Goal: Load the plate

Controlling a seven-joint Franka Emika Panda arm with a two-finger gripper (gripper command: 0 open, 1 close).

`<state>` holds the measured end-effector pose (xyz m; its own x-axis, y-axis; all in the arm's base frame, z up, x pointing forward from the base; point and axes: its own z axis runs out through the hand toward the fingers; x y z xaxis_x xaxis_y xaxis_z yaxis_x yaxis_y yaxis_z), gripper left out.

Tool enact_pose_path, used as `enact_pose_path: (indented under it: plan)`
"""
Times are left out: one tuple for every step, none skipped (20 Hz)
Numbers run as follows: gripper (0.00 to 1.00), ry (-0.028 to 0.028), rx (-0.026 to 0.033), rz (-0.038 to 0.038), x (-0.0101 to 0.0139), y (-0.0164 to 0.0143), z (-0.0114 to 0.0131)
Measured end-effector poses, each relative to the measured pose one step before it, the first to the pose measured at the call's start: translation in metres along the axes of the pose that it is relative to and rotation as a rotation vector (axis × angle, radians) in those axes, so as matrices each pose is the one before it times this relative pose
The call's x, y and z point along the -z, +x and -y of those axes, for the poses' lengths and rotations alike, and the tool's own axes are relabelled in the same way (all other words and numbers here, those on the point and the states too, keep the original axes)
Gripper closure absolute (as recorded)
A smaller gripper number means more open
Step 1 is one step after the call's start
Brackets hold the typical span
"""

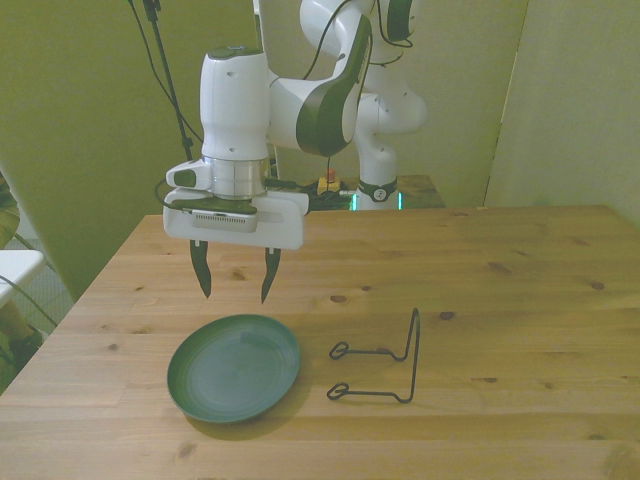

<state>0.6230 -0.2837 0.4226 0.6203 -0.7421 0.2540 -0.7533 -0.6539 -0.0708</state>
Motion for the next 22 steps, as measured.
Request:
enact_pose_path:
  plan:
    - [0.00,0.00214,0.00098,-0.00117,-0.00257,0.00017,0.00757]
    - [0.00,0.00130,0.00044,0.00041,-0.00332,-0.00048,0.00729]
    - [0.00,0.00143,0.00222,0.00161,-0.00303,-0.00119,0.00649]
    - [0.00,0.00139,0.00205,0.00220,-0.00275,-0.00148,0.00568]
    - [0.00,0.00183,0.00195,0.00195,-0.00198,-0.00162,0.00509]
    - [0.00,0.00251,0.00176,0.00186,-0.00097,-0.00176,0.00425]
    - [0.00,0.00252,0.00197,0.00022,0.00002,-0.00129,0.00363]
    - [0.00,0.00262,0.00077,-0.00083,0.00087,-0.00129,0.00367]
    - [0.00,0.00221,0.00002,-0.00041,0.00068,-0.00143,0.00358]
    - [0.00,0.00152,0.00104,0.00096,-0.00011,-0.00161,0.00305]
    - [0.00,0.00046,0.00028,0.00154,-0.00079,-0.00137,0.00229]
    - [0.00,-0.00089,0.00001,0.00188,-0.00144,-0.00067,0.00076]
    - [0.00,-0.00210,-0.00006,0.00263,-0.00231,-0.00036,-0.00009]
    - [0.00,-0.00286,-0.00034,0.00314,-0.00296,-0.00029,-0.00039]
    - [0.00,-0.00389,-0.00042,0.00379,-0.00406,-0.00028,-0.00067]
    - [0.00,-0.00396,0.00010,0.00440,-0.00442,-0.00057,-0.00027]
    - [0.00,-0.00340,0.00005,0.00334,-0.00444,-0.00047,-0.00021]
    - [0.00,-0.00282,-0.00028,0.00151,-0.00384,-0.00011,-0.00046]
    - [0.00,-0.00090,-0.00014,-0.00143,-0.00289,0.00020,-0.00018]
    - [0.00,0.00123,0.00015,-0.00425,-0.00203,0.00059,0.00040]
    - [0.00,-0.00051,0.00028,-0.00022,-0.00169,0.00017,0.00035]
    - [0.00,-0.00058,0.00010,0.00070,-0.00177,0.00003,0.00035]
